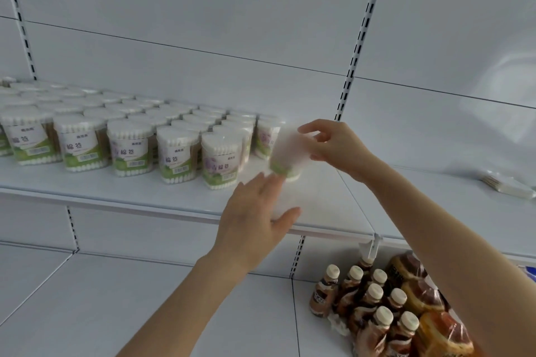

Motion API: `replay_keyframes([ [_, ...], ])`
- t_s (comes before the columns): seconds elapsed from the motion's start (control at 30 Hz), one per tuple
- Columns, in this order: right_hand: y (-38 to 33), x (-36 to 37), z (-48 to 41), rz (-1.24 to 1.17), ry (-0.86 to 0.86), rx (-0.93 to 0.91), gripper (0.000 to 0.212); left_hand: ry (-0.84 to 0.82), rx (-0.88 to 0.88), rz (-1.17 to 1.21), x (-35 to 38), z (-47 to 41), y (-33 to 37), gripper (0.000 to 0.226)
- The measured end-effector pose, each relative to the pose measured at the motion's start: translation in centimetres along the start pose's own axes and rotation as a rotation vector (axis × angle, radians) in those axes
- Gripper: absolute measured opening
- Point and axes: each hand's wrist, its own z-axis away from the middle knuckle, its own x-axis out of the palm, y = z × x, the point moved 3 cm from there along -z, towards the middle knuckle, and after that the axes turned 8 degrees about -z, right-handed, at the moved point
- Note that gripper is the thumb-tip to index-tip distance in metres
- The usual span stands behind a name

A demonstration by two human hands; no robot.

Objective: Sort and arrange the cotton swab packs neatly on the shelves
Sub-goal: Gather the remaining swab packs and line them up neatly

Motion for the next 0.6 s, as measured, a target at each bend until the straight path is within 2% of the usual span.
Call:
replay_keyframes([
  [0.07,0.5,0.9,-1.7,0.017,-0.010,0.020,0.036,-0.049,0.070,-0.096,0.8,0.3,-0.1,0.040],
  [0.17,0.6,2.5,-3.6,0.071,-0.018,0.042,0.039,-0.074,0.114,-0.072,1.2,0.1,-0.6,0.039],
  [0.33,0.7,4.1,-5.2,0.132,-0.053,0.028,0.046,0.012,0.154,-0.130,1.5,0.2,-0.6,0.037],
  [0.6,1.3,4.6,-6.0,0.117,-0.012,0.014,0.044,0.031,0.166,-0.134,1.4,0.2,-0.6,0.037],
])
